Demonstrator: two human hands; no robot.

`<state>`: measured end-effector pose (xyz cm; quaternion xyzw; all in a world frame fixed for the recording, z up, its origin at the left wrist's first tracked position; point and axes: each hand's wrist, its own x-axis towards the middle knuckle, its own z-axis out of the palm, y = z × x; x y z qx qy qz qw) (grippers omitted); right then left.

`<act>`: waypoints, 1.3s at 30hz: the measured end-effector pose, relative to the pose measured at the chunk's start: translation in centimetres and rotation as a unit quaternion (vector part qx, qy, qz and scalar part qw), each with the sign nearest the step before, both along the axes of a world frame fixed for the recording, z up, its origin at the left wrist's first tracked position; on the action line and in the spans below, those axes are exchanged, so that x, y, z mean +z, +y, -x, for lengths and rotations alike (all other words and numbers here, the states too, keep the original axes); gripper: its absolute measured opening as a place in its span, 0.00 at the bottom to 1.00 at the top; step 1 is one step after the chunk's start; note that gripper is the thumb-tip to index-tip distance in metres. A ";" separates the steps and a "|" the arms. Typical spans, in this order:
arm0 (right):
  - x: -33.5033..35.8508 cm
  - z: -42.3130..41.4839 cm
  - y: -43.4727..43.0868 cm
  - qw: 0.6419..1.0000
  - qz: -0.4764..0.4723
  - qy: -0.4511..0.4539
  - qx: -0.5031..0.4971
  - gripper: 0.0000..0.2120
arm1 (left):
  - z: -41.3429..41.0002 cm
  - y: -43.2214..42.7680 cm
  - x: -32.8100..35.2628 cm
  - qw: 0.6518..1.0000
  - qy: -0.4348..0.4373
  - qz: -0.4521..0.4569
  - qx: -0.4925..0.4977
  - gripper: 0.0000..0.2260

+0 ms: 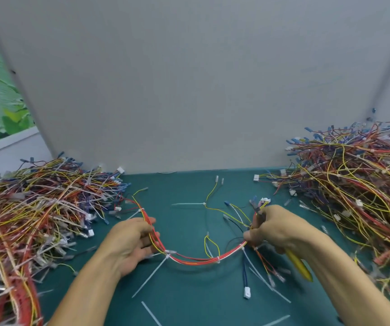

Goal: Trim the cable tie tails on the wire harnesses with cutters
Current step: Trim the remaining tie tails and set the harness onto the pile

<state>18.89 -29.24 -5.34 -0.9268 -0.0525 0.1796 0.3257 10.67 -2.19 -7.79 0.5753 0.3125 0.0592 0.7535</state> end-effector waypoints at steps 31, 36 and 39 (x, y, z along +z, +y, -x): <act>2.3 2.3 2.0 0.915 0.108 -0.242 0.303 0.10 | -0.8 0.4 -2.0 0.976 0.004 -0.215 -0.031 0.05; -0.9 2.7 3.8 0.897 0.153 -0.229 0.347 0.18 | -0.8 0.5 -1.3 0.990 -0.030 -0.137 0.009 0.06; -0.9 2.3 3.4 0.911 0.130 -0.214 0.329 0.16 | -0.8 0.6 -0.9 0.993 -0.052 -0.103 0.023 0.07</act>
